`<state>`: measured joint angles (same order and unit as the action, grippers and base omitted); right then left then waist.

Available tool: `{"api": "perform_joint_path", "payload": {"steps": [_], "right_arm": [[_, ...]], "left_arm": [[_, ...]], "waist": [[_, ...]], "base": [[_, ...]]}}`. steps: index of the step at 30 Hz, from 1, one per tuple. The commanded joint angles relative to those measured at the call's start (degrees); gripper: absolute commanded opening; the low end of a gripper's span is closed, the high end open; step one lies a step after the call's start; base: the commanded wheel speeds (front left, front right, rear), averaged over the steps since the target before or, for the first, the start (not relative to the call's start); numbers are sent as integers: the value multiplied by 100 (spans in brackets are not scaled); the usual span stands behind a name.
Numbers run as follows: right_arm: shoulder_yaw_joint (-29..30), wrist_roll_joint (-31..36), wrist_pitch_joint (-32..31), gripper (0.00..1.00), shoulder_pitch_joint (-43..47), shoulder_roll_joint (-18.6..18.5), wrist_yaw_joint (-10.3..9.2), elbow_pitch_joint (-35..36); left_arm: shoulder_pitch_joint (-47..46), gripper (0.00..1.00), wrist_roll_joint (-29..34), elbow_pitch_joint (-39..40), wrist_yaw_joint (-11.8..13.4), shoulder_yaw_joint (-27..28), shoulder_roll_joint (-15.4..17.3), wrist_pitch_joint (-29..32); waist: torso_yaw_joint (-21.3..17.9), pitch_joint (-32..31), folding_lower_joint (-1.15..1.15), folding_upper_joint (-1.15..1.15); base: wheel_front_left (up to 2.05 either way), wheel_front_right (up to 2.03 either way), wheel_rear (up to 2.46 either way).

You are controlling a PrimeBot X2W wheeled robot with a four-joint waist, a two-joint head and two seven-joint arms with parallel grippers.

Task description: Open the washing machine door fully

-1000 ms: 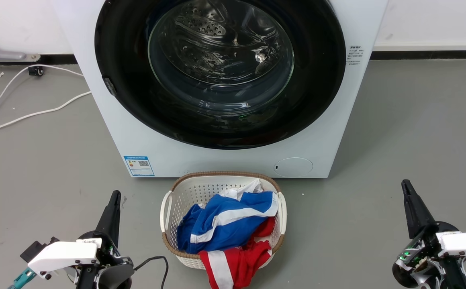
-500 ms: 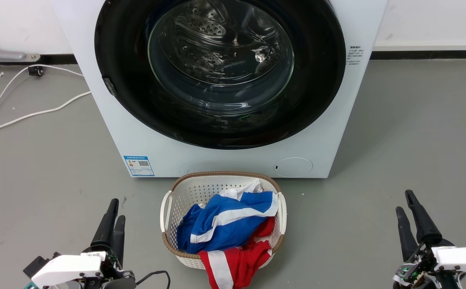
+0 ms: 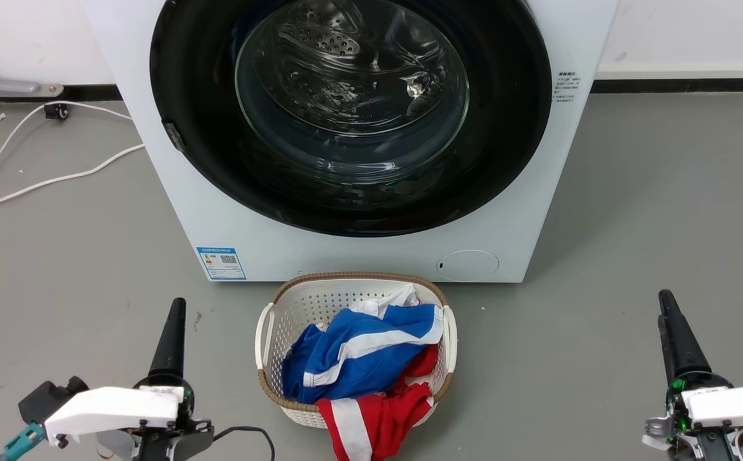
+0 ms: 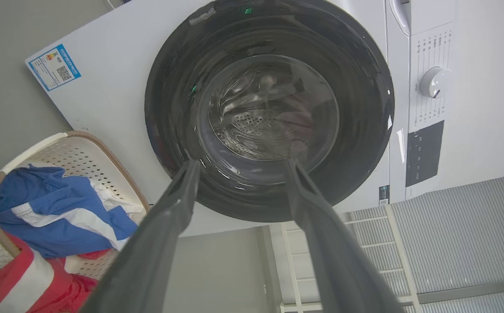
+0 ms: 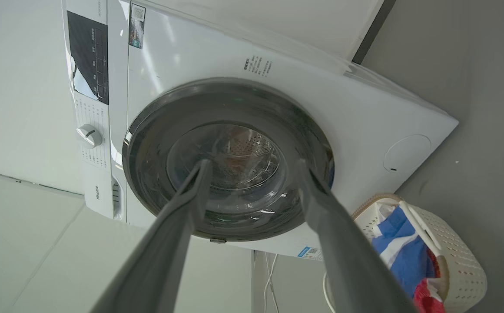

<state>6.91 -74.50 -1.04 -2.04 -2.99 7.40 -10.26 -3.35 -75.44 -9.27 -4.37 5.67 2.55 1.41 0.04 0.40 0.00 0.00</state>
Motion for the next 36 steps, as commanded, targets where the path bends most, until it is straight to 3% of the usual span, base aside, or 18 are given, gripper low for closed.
{"api": "perform_joint_path", "payload": {"steps": [1, 20, 36], "right_arm": [[-4, 248, 48, 100, -49, -16, 8, 185], [-260, 3055, 463, 100, 168, -10, 10, 929], [-310, 4391, 754, 100, 393, -5, 11, 1122]], "left_arm": [[-33, 100, 234, 175, 55, -34, 21, -55], [100, 100, 2719, 590, 586, -575, 170, -480], [183, 100, 3903, 768, 1098, -1168, 491, -777]], "waist": [[1, 2, 0, 0], [7, 42, 0, 0], [12, 36, 0, 0]], "base": [[0, 0, 0], [0, 0, 0], [0, 0, 0]]}}
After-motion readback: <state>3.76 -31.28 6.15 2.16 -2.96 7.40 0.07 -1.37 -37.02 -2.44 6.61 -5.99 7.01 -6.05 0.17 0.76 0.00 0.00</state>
